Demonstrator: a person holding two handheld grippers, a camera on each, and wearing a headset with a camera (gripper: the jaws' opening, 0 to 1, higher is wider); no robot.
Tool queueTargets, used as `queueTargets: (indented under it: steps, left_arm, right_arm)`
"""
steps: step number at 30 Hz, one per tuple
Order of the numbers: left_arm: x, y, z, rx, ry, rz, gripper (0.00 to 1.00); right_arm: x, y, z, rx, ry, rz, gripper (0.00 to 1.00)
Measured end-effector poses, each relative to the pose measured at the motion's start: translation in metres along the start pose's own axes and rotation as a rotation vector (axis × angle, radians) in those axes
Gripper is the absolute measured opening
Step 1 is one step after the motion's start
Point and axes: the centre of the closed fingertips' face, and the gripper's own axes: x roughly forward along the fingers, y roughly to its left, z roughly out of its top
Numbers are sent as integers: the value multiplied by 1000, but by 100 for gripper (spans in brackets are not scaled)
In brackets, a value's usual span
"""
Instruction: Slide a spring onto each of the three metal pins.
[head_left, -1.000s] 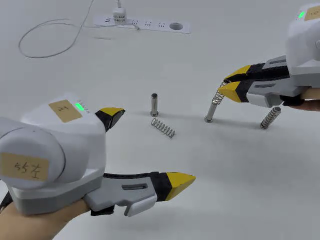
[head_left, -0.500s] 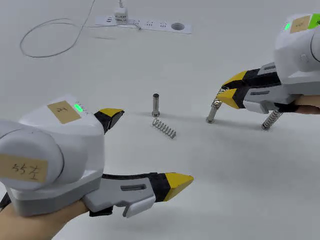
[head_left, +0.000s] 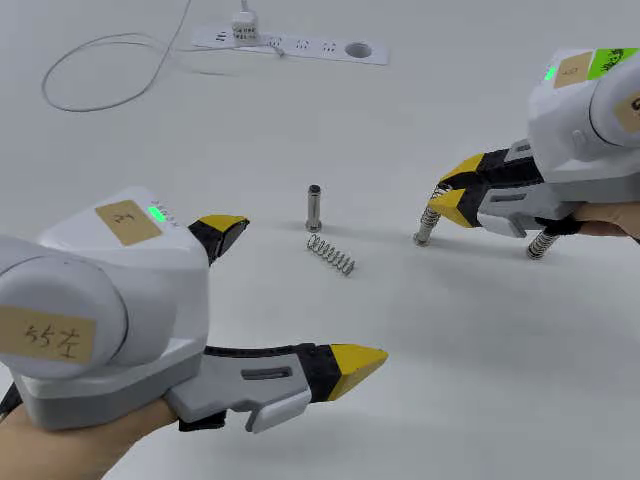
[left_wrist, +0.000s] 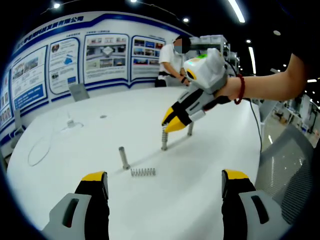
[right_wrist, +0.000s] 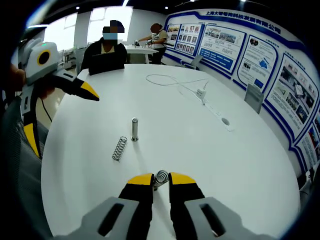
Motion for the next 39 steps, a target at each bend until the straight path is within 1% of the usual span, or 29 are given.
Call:
queueTargets:
  steps: [4,10,16,22,27,35,36,38,39]
  left_arm:
    - [1,0,0,3,1,-2,96]
    - [1,0,0,4,1,-2,96]
    - [1,0,-1,6,5,-2,95]
    - [1,-1,0,1,-1,-3,95]
    - [1,-1,0,0,-3,-4,95]
    - [1,-2,0,4,0,-6,95]
    - [1,-2,0,4,-1,-6,95]
    - [1,-2,0,3,-2,-5,95]
    - [1,-1,0,3,-2,-5,95]
  right_arm:
    - [2,4,-3,15,4,11,12]
    - [2,6,-5,20,8,10,12]
    - [4,9,-9,9,22,11,12]
    - [7,11,-12,10,29,10,12]
    - [9,10,-17,16,36,6,12]
    - [8,8,-17,36,37,-3,13]
    - [9,8,-17,43,36,-2,13]
    - [9,10,-15,83,29,10,18]
    - [10,9,-15,91,28,12,20]
